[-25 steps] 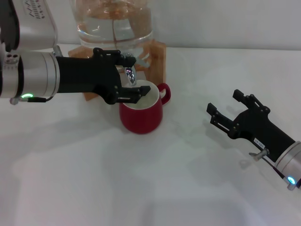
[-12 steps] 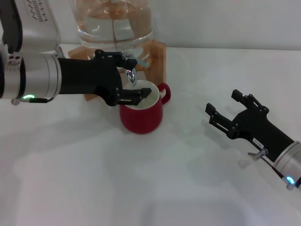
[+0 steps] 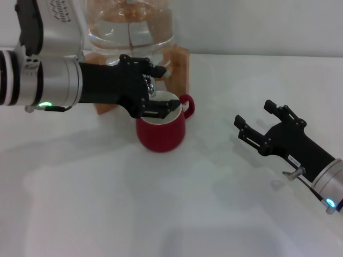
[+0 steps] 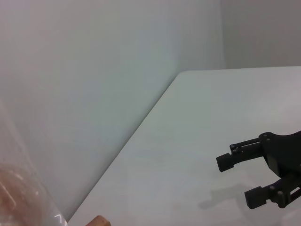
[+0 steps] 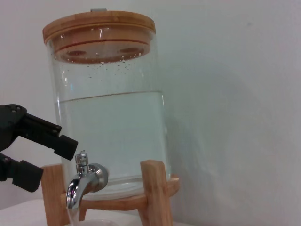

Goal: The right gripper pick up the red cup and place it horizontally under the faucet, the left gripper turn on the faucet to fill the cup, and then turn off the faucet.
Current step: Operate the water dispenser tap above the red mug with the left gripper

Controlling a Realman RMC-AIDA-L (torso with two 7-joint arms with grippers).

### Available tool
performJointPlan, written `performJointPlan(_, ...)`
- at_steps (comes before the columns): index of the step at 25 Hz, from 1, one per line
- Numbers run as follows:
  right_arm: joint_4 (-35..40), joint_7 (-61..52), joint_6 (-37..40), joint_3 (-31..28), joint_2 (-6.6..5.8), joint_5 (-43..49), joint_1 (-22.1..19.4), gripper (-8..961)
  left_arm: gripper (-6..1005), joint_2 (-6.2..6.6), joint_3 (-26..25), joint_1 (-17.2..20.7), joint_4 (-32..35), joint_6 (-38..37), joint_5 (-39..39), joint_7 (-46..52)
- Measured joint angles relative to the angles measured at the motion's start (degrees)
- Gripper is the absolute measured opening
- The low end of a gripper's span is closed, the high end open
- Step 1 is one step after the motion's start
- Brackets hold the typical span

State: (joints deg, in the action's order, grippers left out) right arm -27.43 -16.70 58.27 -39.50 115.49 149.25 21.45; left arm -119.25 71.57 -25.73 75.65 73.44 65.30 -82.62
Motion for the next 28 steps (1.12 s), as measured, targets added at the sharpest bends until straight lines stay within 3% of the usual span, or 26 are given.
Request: performJointPlan(28, 0.0, 0.0, 0.0, -0.2, 0.0, 0.0, 0.0, 869, 757, 0.16, 0.0, -2.4, -2.4, -0.5, -0.2, -0.2)
